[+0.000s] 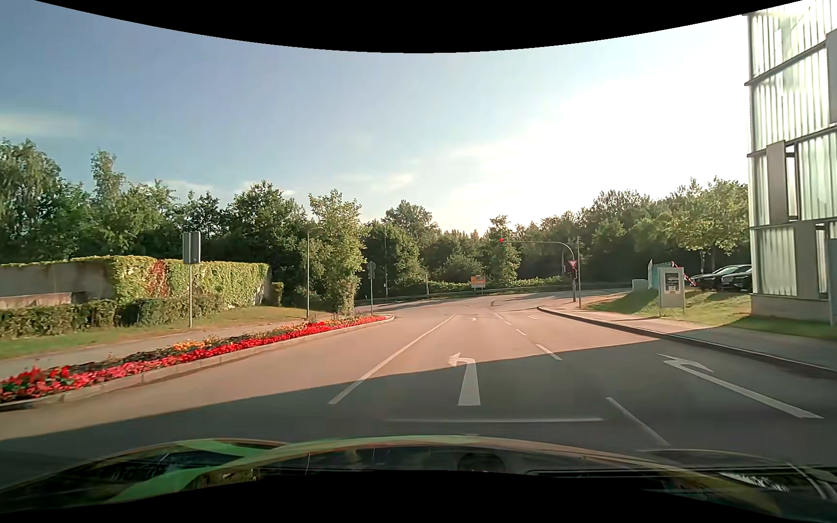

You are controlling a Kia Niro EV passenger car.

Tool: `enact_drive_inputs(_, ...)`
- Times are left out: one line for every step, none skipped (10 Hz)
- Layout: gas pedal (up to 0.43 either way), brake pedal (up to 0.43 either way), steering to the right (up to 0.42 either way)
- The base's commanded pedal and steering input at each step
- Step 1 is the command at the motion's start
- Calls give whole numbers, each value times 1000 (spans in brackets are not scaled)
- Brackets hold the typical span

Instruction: Follow the waypoints while adhering to traffic rules and regulations

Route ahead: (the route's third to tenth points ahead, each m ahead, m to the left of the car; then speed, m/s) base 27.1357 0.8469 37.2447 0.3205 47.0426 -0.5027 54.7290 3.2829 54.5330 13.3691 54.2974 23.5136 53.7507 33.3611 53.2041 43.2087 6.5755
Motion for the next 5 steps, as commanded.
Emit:
enact_drive_inputs(39, 0, 33)
enact_drive_inputs(0, 0, 34)
enact_drive_inputs(0, 0, 33)
enact_drive_inputs(0, 0, 31)
enact_drive_inputs(0, 0, 30)
